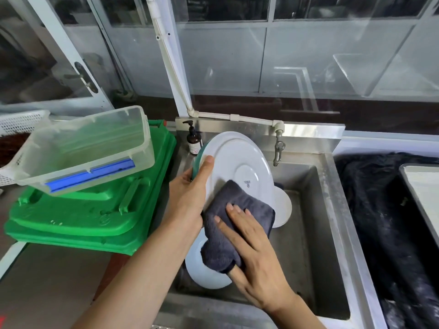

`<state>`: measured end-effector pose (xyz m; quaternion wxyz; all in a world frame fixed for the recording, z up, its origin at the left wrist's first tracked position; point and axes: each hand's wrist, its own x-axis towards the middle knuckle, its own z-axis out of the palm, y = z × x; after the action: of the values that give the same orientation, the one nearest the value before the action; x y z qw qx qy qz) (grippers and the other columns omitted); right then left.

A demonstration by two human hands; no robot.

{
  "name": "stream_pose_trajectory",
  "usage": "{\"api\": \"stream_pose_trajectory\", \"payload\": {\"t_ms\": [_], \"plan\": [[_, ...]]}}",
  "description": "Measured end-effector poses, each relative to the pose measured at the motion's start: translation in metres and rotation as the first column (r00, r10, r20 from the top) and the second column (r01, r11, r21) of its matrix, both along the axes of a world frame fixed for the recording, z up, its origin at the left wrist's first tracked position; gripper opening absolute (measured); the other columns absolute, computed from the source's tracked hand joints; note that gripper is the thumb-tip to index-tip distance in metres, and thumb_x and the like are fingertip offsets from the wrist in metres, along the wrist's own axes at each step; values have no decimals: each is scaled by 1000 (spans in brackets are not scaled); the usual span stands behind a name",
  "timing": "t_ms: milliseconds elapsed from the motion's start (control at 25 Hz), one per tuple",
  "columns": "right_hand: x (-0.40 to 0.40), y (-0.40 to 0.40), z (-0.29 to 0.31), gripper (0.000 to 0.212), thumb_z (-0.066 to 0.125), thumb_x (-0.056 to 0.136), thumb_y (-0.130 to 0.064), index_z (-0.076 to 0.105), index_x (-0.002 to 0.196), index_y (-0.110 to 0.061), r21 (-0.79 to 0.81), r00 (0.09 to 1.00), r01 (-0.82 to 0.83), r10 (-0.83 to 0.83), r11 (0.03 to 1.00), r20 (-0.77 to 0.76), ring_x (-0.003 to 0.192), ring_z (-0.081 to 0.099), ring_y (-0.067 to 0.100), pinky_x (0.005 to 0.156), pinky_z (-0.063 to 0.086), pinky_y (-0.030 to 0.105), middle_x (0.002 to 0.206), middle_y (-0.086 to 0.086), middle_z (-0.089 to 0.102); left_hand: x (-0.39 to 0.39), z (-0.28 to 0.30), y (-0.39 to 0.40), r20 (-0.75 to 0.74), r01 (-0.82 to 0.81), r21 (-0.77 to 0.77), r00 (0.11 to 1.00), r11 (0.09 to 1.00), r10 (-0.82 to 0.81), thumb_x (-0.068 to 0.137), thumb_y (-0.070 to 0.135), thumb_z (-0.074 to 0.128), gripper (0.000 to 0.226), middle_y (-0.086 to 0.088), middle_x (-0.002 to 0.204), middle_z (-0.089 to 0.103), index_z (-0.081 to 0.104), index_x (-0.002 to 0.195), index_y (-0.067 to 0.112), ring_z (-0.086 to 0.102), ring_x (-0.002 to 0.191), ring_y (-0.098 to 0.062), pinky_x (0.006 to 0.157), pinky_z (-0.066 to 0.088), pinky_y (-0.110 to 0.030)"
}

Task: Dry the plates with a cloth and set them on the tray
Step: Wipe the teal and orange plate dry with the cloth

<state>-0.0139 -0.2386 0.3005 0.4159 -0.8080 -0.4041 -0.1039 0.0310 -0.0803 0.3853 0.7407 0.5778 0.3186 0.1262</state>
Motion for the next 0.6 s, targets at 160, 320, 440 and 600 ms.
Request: {"api": "stream_pose_trajectory", "payload": {"t_ms": [160, 320, 440, 600], "plan": [[7, 14, 12, 60, 47, 103, -40, 37, 157, -17, 61, 1000, 18, -17, 998, -26, 156, 23, 26, 127, 15, 48, 168, 5, 26, -2, 3, 4, -37, 55, 7, 998, 998, -55, 78, 50, 80, 30, -8, 76, 78, 80, 78, 20, 76, 68, -21, 49, 53, -20], [-13, -7, -20, 60, 46, 102, -38, 32, 160, -25, 99, 1000, 18, -17, 995, -14, 153, 30, 28, 125, 20, 50, 167, 2, 29, 0, 3, 1, 36, 54, -41, 998, 998, -53, 83, 39, 79, 20, -8, 86, 79, 81, 79, 20, 76, 78, -22, 60, 57, -28], [-14, 3, -26, 75, 52, 91, -18, 27, 161, -29, 217, 974, 120, -72, 969, -217, 155, 26, 28, 122, 24, 57, 168, 0, 28, -6, -3, -6, 44, 118, 13, 992, 993, -119, 80, 43, 81, 25, -11, 93, 78, 81, 89, 20, 75, 92, -28, 80, 61, -44], [43, 15, 15, 59, 39, 105, -37, 21, 161, -35, 388, 930, 283, -152, 877, -334, 157, 18, 19, 128, 15, 46, 169, -5, 23, -17, -7, -23, 93, 154, 79, 982, 985, -162, 71, 52, 80, 45, -11, 89, 76, 78, 91, 12, 67, 79, -22, 79, 58, -45]]}}
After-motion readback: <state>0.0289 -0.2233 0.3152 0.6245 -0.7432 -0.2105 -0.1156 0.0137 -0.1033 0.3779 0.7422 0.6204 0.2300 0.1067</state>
